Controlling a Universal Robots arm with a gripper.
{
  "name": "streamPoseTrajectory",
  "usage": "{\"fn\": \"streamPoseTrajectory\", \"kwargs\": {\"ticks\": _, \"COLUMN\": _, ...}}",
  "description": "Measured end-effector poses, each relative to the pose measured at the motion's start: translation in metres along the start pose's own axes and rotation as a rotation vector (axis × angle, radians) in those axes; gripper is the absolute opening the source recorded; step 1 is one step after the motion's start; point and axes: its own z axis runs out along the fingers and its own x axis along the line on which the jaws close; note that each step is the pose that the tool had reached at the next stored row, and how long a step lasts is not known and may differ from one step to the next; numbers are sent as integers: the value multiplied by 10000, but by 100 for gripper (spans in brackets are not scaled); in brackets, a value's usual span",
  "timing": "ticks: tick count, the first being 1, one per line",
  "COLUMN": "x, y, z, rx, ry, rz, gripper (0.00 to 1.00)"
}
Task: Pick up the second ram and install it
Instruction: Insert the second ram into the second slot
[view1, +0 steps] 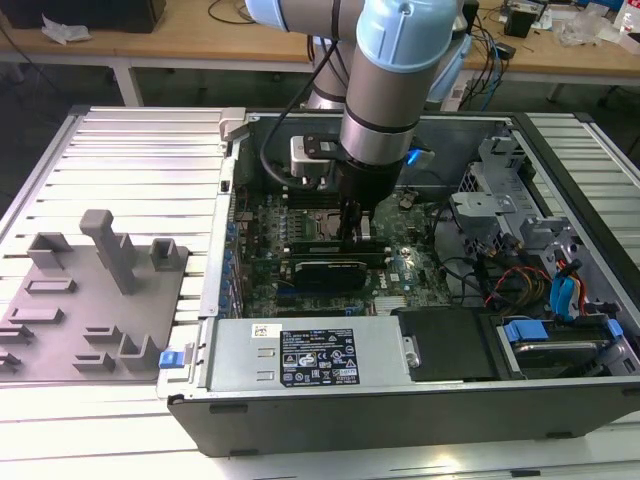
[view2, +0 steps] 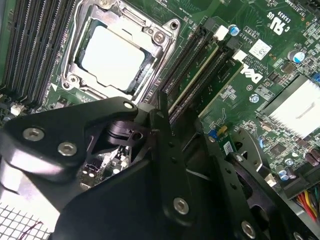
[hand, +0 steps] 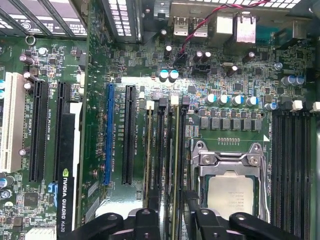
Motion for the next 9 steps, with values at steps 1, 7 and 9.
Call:
{"fn": "streamPoseTrajectory", "kwargs": {"ticks": 1, "x": 0, "y": 0, "z": -7, "rx": 0, "ry": 2, "rz": 0, "gripper": 33}}
{"fn": "streamPoseTrajectory", "kwargs": {"ticks": 7, "x": -35, "y": 8, "z": -174, "rx": -1, "ry": 69, "rz": 5, "gripper": 33}}
{"fn": "streamPoseTrajectory", "kwargs": {"ticks": 9, "x": -56, "y": 9, "z": -217, "rx": -2, "ry": 108, "rz": 5, "gripper": 33}}
